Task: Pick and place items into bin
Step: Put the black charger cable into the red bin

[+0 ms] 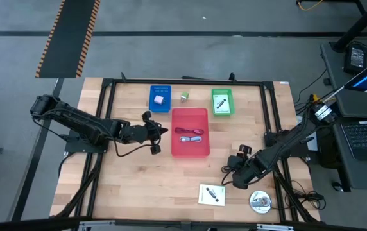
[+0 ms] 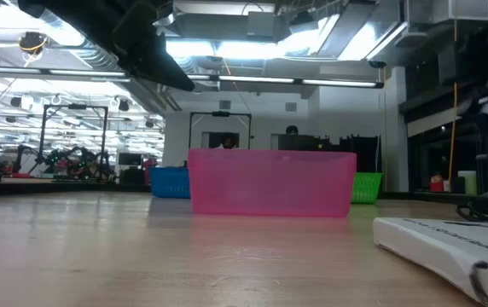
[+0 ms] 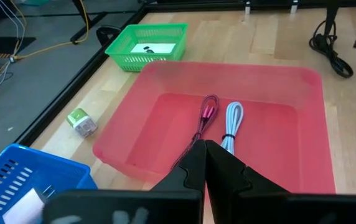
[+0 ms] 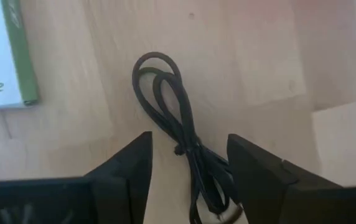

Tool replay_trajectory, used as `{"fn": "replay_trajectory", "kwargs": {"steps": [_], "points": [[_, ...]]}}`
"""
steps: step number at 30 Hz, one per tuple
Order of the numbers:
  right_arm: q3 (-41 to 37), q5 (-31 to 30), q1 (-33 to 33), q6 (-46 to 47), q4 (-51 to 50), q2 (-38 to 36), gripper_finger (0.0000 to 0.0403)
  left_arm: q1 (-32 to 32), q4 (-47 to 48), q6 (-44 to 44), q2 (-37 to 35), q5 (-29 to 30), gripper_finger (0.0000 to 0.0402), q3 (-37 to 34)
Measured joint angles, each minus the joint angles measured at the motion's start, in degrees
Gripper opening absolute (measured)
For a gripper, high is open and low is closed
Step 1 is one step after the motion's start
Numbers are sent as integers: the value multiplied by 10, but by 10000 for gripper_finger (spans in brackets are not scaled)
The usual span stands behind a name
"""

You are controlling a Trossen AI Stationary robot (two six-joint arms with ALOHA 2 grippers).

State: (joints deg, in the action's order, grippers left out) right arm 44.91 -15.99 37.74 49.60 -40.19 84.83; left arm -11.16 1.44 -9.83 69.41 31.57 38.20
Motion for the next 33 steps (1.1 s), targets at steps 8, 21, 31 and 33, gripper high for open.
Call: {"fn": "replay_trajectory", "kwargs": {"steps": [8, 21, 31, 33], "points": [[-31, 2, 0, -3, 33, 6, 185, 0, 1, -5, 0, 0, 2, 0], [-111, 7, 1, 27, 125, 1, 185, 0, 1, -5, 0, 0, 2, 0], [-102, 8, 0, 28, 123, 5, 110, 0, 1, -5, 0, 3, 2, 0], [-102, 9, 0, 28, 123, 5, 84, 0, 1, -5, 0, 3, 2, 0]]}}
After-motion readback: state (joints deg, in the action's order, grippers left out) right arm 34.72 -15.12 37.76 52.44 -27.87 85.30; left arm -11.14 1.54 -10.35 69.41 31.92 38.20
